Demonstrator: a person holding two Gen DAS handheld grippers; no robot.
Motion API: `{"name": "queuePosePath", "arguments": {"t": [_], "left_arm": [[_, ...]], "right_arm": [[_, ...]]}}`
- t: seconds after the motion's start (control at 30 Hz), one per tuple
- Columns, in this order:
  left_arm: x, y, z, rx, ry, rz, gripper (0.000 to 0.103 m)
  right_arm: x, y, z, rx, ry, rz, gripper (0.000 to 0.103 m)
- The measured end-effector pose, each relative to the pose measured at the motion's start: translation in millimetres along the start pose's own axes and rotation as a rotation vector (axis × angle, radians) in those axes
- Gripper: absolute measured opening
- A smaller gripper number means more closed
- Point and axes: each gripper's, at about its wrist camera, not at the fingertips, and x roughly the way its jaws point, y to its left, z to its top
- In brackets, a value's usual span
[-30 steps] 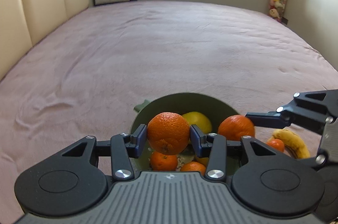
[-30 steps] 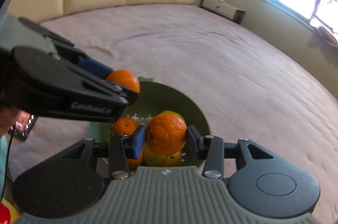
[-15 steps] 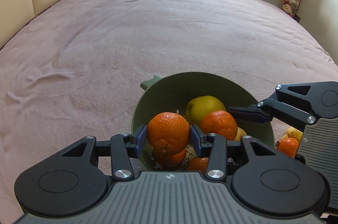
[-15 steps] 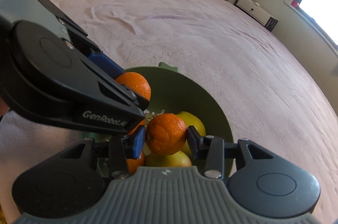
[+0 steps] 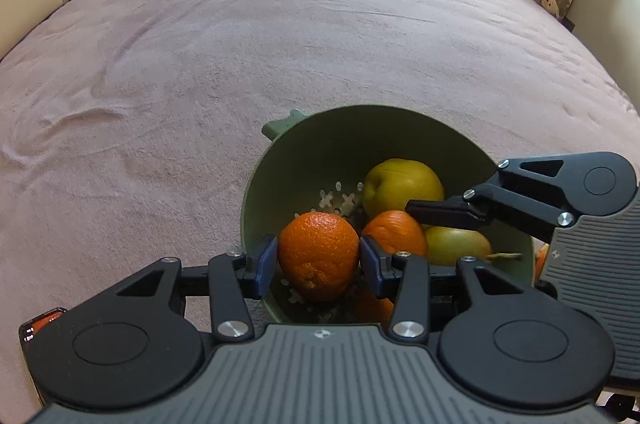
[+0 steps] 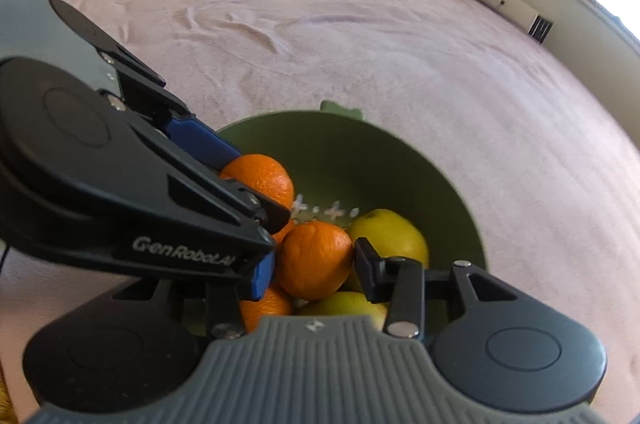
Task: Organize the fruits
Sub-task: 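Lower the mandarins into the colander and open both tools, then withdraw both open tools from the colander toward the banana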
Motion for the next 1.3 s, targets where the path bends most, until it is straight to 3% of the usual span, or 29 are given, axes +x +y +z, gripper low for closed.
{"name": "queuePosePath", "arguments": {"t": [0.37,0.5,0.7,0.83,1.3], "left_arm": [[0,-3,1,-0.006,0.008,0.002,0.051],[-1,-1,2,-0.024,0.018,-0.003,0.06],[-8,-4,2,-0.022,0.002,-0.006,0.07],[-16,-8,3,-0.019,-0.019,-0.015,0.073],[-49,-26,2,0.017,-0.098,-0.051,0.077]], "right_arm": [[1,-2,-4,0.069,0.003,0.024,0.042],[-3,-3,-5,0.089,0.001,0.025,0.044],[-15,-2,-4,0.092,-0.011,0.012,0.059],[-28,-1,-6,0.1,-0.029,-0.01,0.068],[-89,-7,-31,0.256,-0.081,-0.128,0.075]]}}
